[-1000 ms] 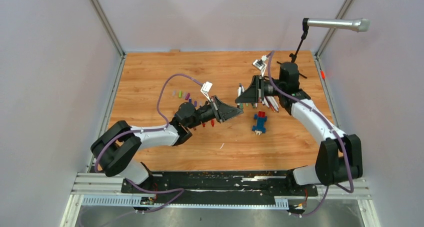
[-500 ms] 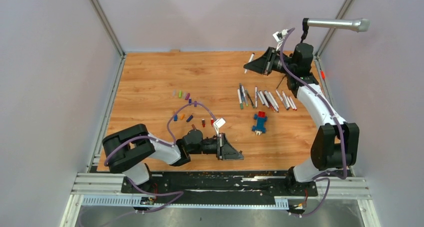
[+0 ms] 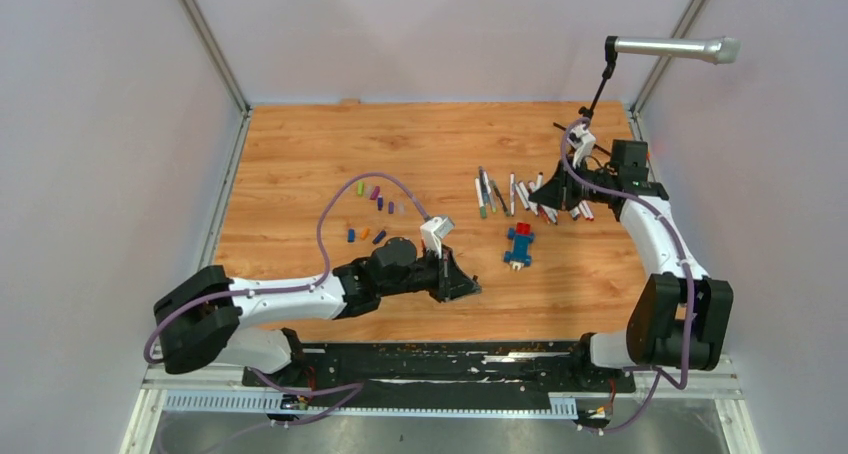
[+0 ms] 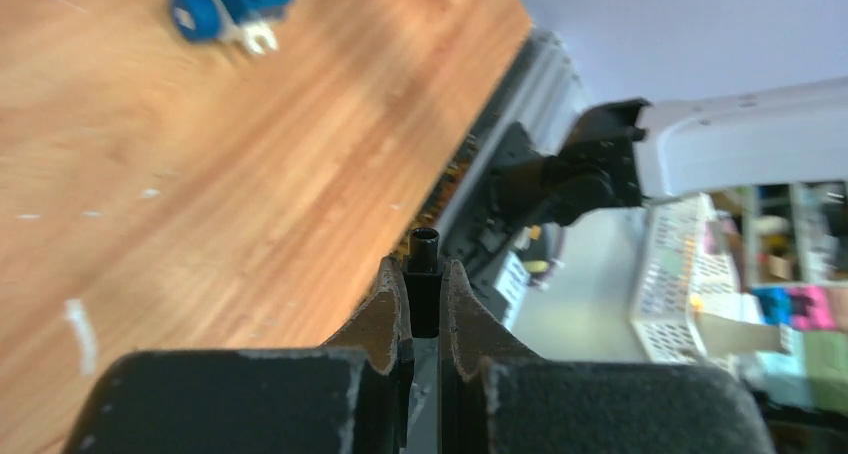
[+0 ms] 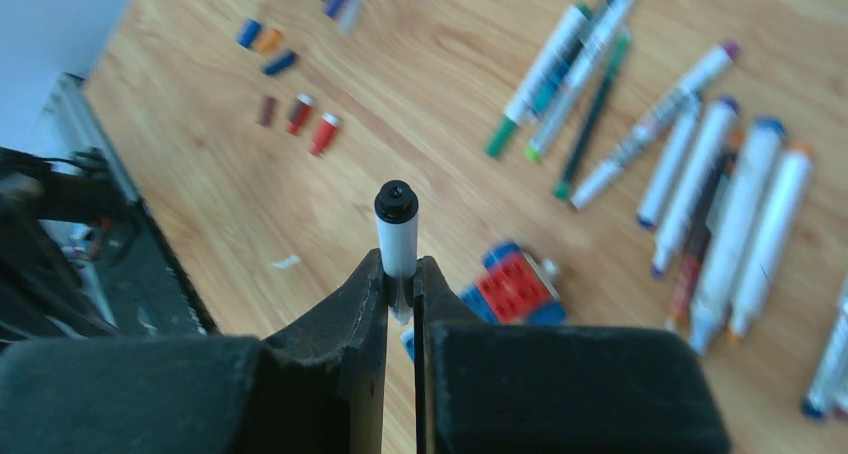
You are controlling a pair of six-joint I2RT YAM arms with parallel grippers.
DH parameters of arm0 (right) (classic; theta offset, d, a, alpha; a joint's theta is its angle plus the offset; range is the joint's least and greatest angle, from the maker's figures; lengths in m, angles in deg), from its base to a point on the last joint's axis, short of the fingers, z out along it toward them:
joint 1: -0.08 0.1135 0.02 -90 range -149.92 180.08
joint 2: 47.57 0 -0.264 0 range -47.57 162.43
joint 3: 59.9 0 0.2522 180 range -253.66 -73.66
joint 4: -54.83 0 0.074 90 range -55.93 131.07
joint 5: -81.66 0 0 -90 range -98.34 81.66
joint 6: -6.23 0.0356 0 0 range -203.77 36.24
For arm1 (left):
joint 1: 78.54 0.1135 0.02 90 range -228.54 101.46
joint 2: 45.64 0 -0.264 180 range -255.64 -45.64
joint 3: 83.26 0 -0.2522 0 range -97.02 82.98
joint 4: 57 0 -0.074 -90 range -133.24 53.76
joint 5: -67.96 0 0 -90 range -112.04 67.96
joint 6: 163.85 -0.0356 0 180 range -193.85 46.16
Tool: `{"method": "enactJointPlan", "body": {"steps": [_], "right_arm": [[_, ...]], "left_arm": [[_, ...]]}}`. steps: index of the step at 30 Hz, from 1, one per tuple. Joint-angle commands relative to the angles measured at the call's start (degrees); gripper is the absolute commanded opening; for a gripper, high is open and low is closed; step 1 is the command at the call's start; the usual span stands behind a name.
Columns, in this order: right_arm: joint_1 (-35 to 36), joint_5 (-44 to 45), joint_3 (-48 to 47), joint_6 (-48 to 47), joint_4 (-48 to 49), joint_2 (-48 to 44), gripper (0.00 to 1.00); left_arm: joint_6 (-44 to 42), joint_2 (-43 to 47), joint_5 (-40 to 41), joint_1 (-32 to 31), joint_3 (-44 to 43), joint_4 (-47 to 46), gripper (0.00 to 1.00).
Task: Open the pen caps
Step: Place the pen at the center of the board, then place the pen cap at the center of the board.
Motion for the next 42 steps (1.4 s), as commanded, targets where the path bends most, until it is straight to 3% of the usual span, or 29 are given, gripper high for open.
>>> {"method": "enactJointPlan", "body": {"steps": [1, 11, 30, 42], "right_arm": [[-2.3, 11.8, 2.1, -17.3, -14.0, -1.5, 0.0], [-2.7, 31.3, 7.3, -20.2, -14.7, 3.2, 0.04], [-2.8, 35.8, 7.1, -18.1, -14.9, 14.8, 0.2], [-3.0, 35.5, 6.5, -17.6, -16.0, 14.8, 0.27]], "left_arm": [[-13.3, 3.3, 11.2, 0.1, -4.8, 18.3, 0.0], [-18.5, 3.9, 21.0, 2.5, -7.8, 25.9, 0.0], [-19.9, -5.1, 24.1, 6.6, -14.6, 32.3, 0.0], [-20.5, -10.6, 25.0, 7.4, -18.2, 33.7, 0.02]]}}
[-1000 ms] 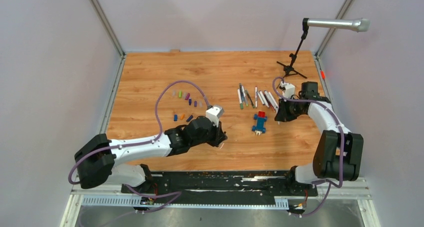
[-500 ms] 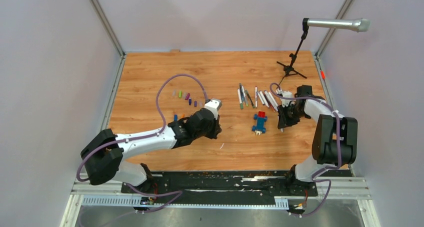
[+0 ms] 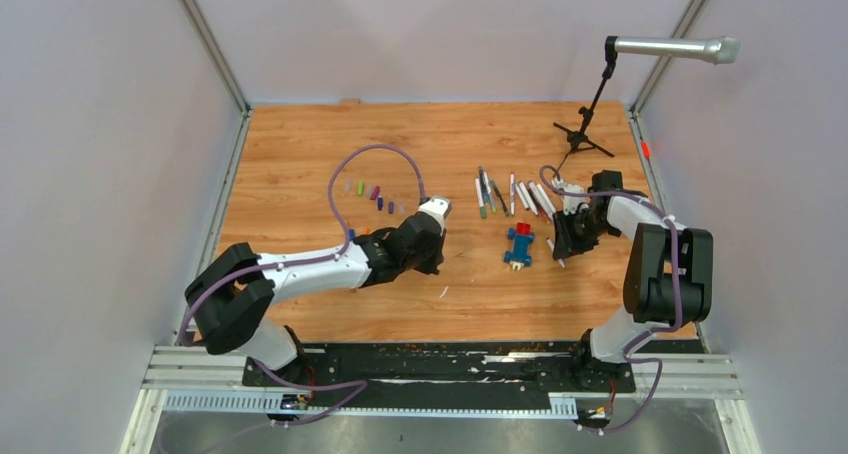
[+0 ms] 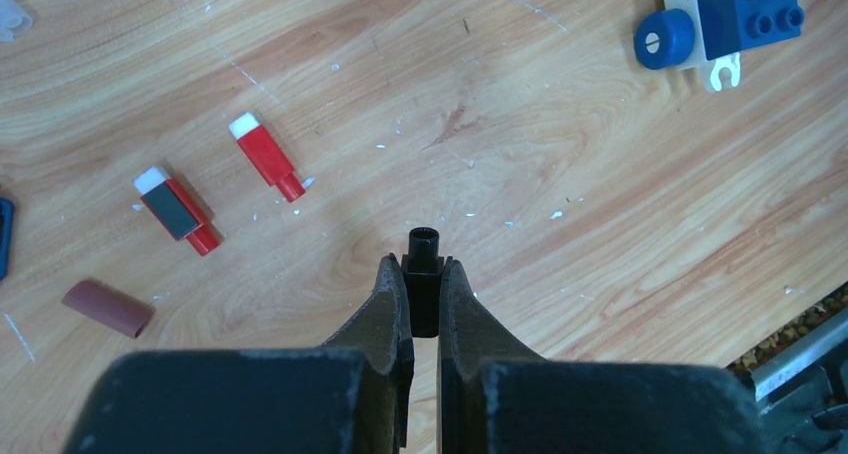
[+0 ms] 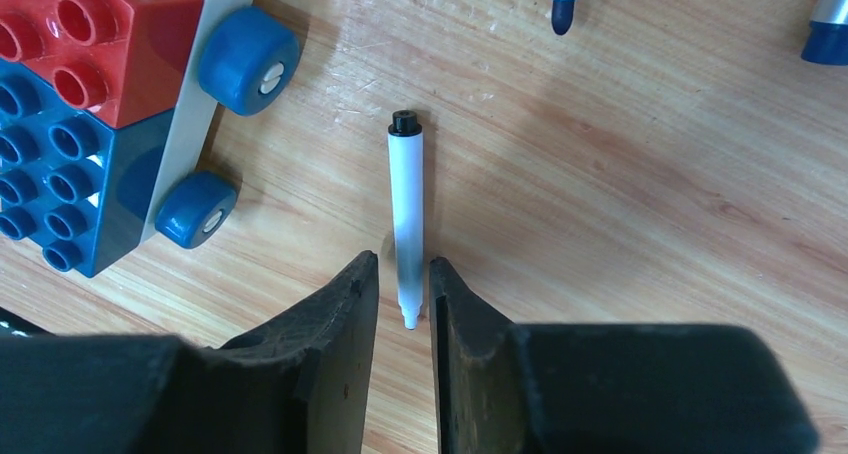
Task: Open the pen caps
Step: Place the pen cap at the center of the board.
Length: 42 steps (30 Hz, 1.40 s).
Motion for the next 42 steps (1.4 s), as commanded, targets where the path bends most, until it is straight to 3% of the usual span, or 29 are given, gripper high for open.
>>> {"method": "enactJointPlan", "body": {"steps": [1, 17, 20, 28, 37, 42], "right_arm": [[-0.5, 1.0, -0.4, -0.3, -0.4, 0.2, 0.28], [-5.4, -8.8, -1.2, -3.7, -3.0, -10.8, 0.31], [-5.7, -9.3, -1.2, -4.1, -2.9, -11.5, 0.32], [-5.9, -10.2, -1.2, -4.4, -2.9, -12.2, 0.32], [-6.0, -11.8, -1.1, -4.6, -3.1, -14.2, 0.32], [-6.0, -12.8, -1.0, -4.7, -3.1, -16.0, 0.33]], "left_arm": [[-1.6, -2.0, 2.0, 0.6, -3.7, 0.7, 0.03], [-1.7, -22.5, 7.1, 2.2, -23.4, 20.4, 0.09], [-1.7, -24.2, 7.2, 2.3, -24.5, 20.5, 0.2], [-2.2, -25.9, 6.9, 2.8, -26.6, 22.1, 0.43], [-3.8, -22.7, 5.9, 3.0, -29.9, 23.8, 0.47], [-5.8, -20.8, 5.0, 3.5, -33.7, 24.8, 0.54]]}}
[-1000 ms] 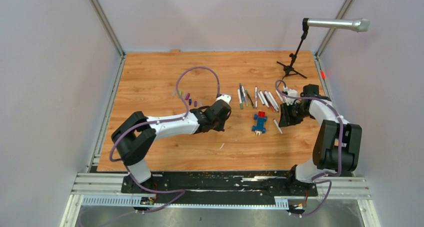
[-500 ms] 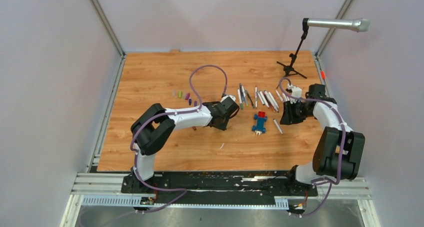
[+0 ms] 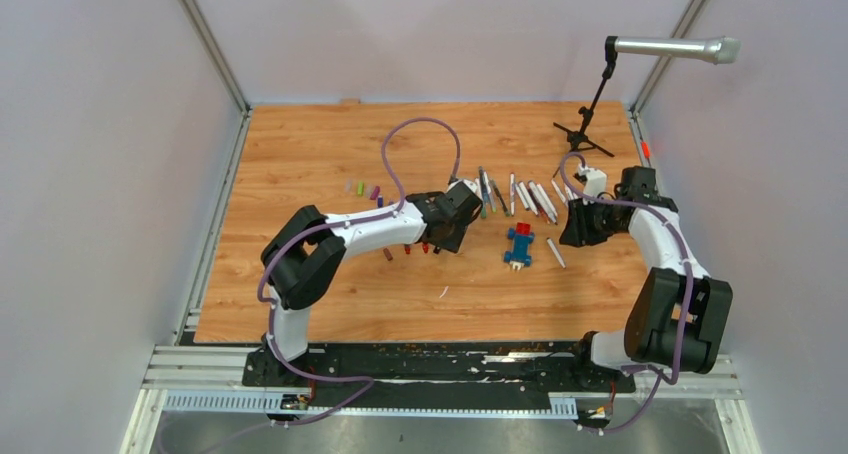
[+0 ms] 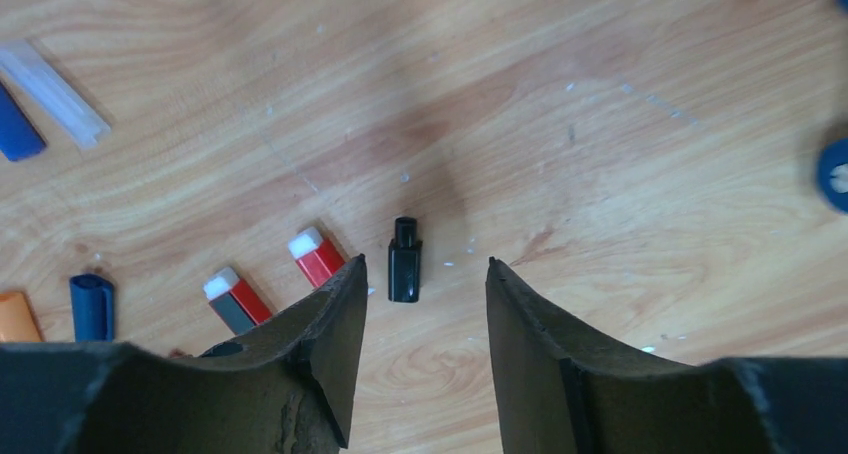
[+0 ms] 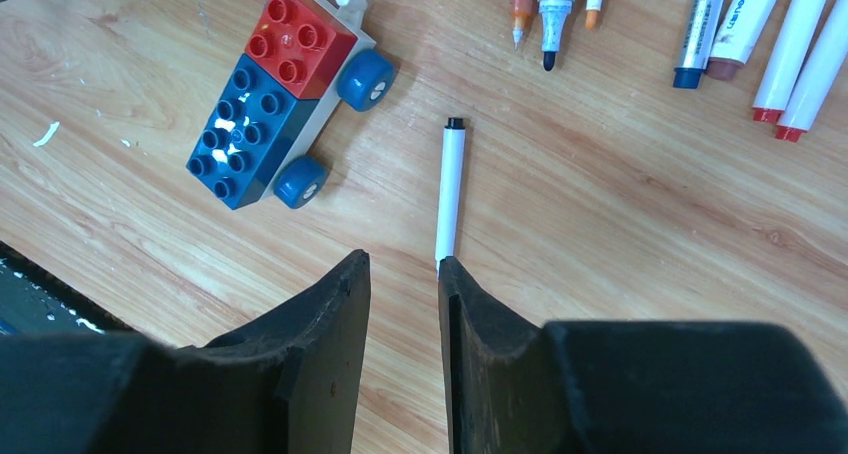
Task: Open the pen caps
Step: Place the pen cap at the center of the board, then pick up the pen from the center of the board.
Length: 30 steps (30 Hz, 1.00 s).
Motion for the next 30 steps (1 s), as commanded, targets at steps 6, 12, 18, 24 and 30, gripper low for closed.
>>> {"method": "enactJointPlan", "body": {"steps": [6, 12, 18, 24, 30], "right_arm": [[-0.3, -3.8, -0.9, -2.3, -0.1, -4.6, 0.33], [-0.5, -4.7, -0.9, -2.9, 0.0, -6.2, 0.33], [-0.6, -5.0, -0.8, -3.2, 0.1, -6.8, 0.33], [-0.7, -5.1, -0.7, -3.5, 0.2, -7.1, 0.33], [-0.7, -5.2, -0.7, -3.7, 0.2, -6.7, 0.33]], "left_arm": [[-2.5, 5.6, -8.1, 4.4, -5.7, -5.3, 0.68], [5.4, 4.2, -16.9, 8.3, -5.6, -14.9, 0.69], [9.5, -5.1, -20.4, 9.2, -15.1, -12.1, 0.71], [11.6, -15.9, -15.4, 8.9, -31.5, 4.1, 0.75], [12.7, -22.6, -9.4, 7.7, -41.7, 13.4, 0.72]]}}
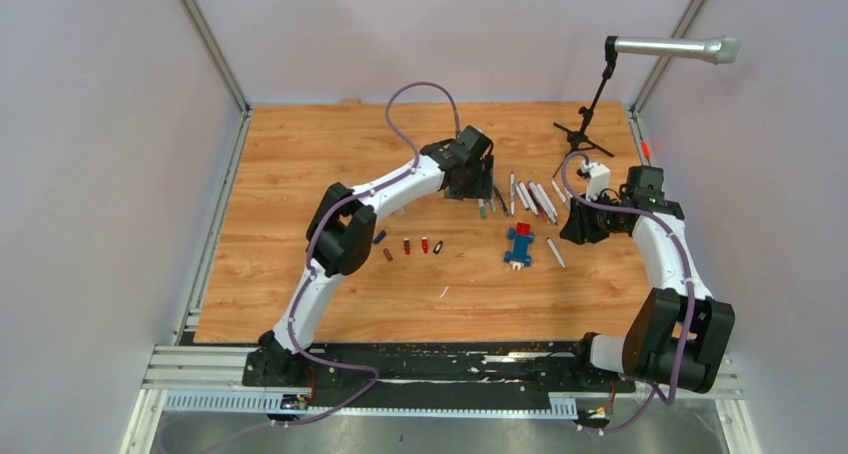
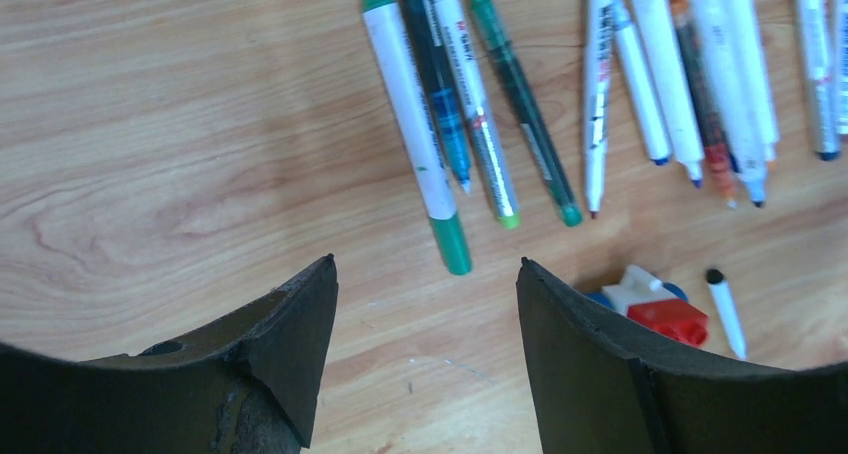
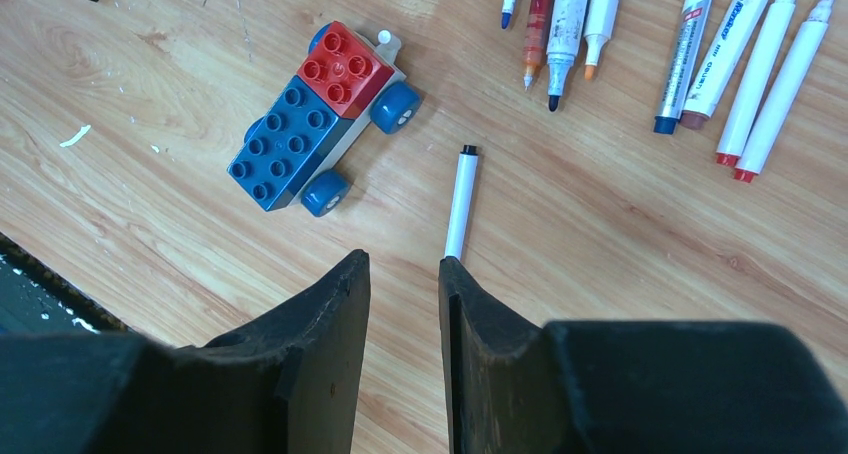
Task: Open the pen caps
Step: Pick up the pen from the center of the board.
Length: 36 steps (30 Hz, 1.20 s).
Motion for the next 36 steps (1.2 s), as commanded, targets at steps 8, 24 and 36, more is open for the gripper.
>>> {"method": "enactJointPlan", "body": {"steps": [8, 24, 36], "right_arm": [[-0.3, -1.8, -0.6, -1.5, 0.2, -1.0, 0.33], [-0.4, -2.1, -0.5, -1.6, 0.1, -0.8, 0.33], [-0.5, -2.4, -0.5, -1.6, 0.0, -0.9, 0.33]], "left_arm": [[1.7, -8.7, 7.5, -1.8, -14.1, 12.4, 0.63], [1.2, -13.1, 7.6, -2.4, -17.3, 12.1, 0.56], [-3.7, -15.0, 11.9, -2.4, -16.8, 16.6, 0.39]]}}
